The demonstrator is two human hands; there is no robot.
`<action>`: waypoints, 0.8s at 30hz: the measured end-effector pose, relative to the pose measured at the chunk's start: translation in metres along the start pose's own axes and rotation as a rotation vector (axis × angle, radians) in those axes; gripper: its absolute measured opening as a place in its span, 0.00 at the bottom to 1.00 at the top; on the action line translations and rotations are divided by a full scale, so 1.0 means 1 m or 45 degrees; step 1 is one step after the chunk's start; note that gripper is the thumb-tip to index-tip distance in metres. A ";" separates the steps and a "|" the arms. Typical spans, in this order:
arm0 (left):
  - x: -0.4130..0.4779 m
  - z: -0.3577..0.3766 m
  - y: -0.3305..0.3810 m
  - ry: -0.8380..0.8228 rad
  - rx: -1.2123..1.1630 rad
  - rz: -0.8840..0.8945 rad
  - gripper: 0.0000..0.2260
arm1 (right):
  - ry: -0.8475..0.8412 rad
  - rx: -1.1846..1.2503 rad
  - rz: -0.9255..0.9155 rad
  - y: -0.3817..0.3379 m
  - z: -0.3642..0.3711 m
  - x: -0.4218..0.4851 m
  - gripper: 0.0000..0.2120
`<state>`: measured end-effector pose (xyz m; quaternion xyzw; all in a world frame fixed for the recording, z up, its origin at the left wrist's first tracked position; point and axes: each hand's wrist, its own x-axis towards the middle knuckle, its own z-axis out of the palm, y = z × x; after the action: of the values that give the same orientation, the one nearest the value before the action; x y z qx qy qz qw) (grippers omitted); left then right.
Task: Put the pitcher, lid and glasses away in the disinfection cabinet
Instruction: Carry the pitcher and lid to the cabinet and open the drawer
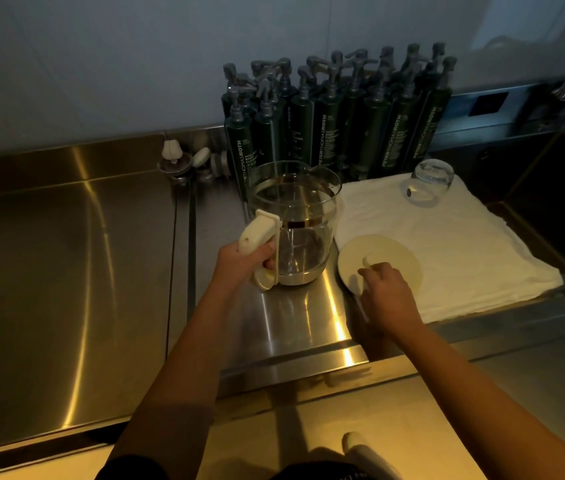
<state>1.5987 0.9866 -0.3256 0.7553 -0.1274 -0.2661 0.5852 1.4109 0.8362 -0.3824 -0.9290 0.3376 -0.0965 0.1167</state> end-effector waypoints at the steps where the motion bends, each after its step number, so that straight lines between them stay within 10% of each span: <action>1: 0.000 0.002 0.004 -0.014 -0.007 0.005 0.11 | -0.009 0.010 -0.002 0.004 0.000 0.002 0.19; 11: -0.002 0.027 0.038 -0.270 -0.243 0.049 0.04 | -0.063 0.067 -0.026 0.036 -0.006 0.029 0.20; 24: 0.000 0.058 0.057 0.041 -0.260 0.035 0.08 | -0.278 -0.036 -0.204 0.049 -0.007 0.052 0.21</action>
<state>1.5738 0.9233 -0.2818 0.6942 -0.1006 -0.2574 0.6646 1.4185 0.7649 -0.3846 -0.9596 0.2488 0.0011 0.1316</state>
